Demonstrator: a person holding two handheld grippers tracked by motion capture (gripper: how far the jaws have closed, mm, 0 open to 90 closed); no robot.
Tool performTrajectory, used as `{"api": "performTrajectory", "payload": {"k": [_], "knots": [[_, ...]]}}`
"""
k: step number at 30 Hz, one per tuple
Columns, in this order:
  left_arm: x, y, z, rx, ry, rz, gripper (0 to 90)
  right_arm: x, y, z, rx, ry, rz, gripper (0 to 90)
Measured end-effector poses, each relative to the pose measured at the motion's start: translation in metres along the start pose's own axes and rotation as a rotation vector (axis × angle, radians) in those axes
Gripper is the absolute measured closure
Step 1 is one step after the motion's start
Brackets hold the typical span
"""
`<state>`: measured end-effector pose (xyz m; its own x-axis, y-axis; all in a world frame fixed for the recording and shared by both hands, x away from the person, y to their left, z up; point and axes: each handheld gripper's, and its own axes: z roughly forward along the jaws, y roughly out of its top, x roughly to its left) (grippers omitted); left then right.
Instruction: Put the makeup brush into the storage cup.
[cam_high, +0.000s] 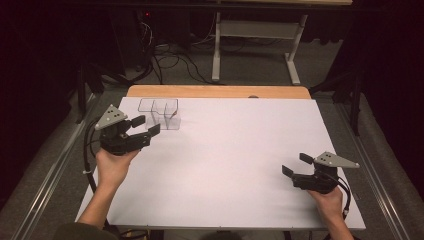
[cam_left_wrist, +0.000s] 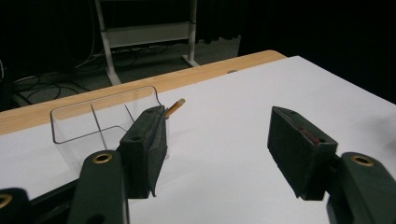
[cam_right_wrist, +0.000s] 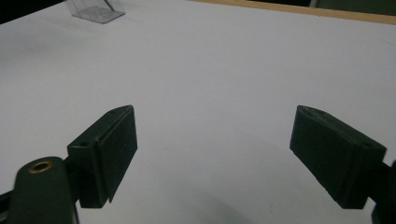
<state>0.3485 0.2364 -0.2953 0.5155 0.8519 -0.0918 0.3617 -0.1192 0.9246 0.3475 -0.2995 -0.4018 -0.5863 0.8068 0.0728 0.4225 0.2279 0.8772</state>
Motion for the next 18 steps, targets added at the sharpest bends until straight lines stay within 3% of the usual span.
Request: {"api": "performTrajectory", "payload": {"k": [18], "knots": [[-0.005,-0.0078,-0.0028,-0.013,-0.006,0.005,36.1,0.0,0.0001,-0.0009,-0.003,0.0,0.0,16.7]]}}
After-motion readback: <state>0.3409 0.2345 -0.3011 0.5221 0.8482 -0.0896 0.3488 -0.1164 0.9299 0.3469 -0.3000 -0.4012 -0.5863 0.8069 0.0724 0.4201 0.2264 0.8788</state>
